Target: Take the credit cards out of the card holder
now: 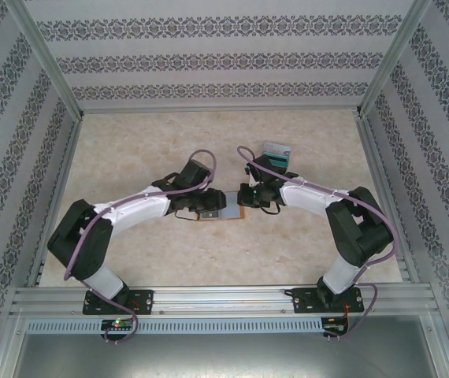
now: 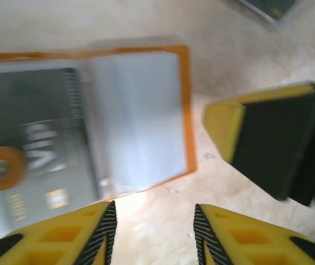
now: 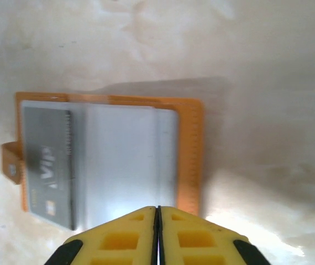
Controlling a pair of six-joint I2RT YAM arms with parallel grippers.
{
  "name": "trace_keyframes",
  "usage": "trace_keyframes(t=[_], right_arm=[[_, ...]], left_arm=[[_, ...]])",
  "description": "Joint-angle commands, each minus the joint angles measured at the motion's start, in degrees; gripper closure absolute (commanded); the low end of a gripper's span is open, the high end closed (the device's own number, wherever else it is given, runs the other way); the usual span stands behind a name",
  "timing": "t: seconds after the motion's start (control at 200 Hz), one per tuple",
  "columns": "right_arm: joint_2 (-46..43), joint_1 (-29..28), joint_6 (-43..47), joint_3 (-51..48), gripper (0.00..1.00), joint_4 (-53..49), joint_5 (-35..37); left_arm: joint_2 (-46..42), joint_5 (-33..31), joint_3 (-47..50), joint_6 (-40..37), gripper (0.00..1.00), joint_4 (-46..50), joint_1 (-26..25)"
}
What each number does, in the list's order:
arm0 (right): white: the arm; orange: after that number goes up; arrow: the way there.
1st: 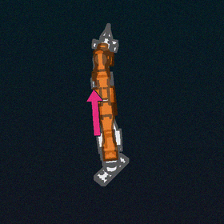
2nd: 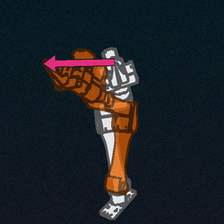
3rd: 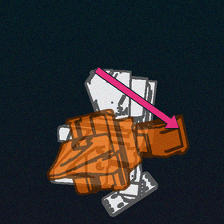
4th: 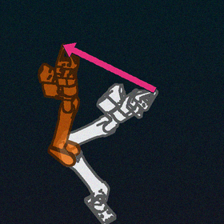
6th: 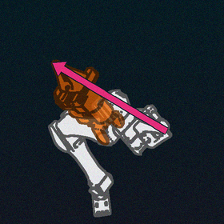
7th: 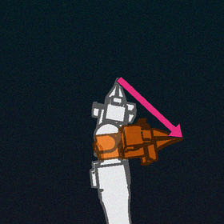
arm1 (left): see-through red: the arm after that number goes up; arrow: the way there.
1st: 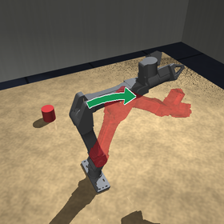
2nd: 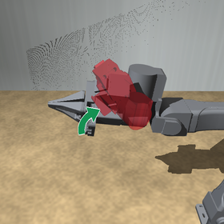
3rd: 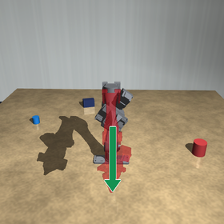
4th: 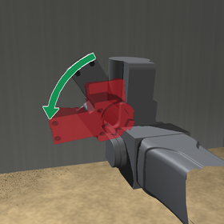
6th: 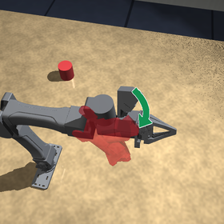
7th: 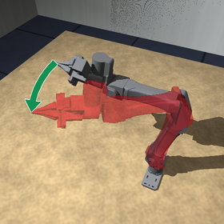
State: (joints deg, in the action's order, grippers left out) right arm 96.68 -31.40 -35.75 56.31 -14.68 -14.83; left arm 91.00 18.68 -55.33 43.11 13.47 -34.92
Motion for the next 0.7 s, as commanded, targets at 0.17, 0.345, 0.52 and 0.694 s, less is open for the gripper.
trace_keyframes(t=[0.17, 0.345, 0.52, 0.694], right_arm=[[3.04, -1.72, -3.39, 4.33, 0.85, 4.19, -8.93], [6.23, -1.74, -5.66, 4.51, 0.82, 6.69, -13.25], [8.73, -1.82, -7.21, 4.34, 0.82, 8.60, -15.61], [10.48, -2.00, -7.71, 4.99, 0.81, 9.04, -16.45]], left_arm=[[0.43, -1.26, 5.08, -0.84, 0.94, 1.05, 4.57], [3.48, -0.92, 5.02, -0.29, 0.95, -0.54, 4.68], [5.31, -0.92, 4.84, -0.08, 0.95, -0.72, 4.75], [5.41, -0.83, 5.90, 0.73, 0.95, -1.32, 4.74]])
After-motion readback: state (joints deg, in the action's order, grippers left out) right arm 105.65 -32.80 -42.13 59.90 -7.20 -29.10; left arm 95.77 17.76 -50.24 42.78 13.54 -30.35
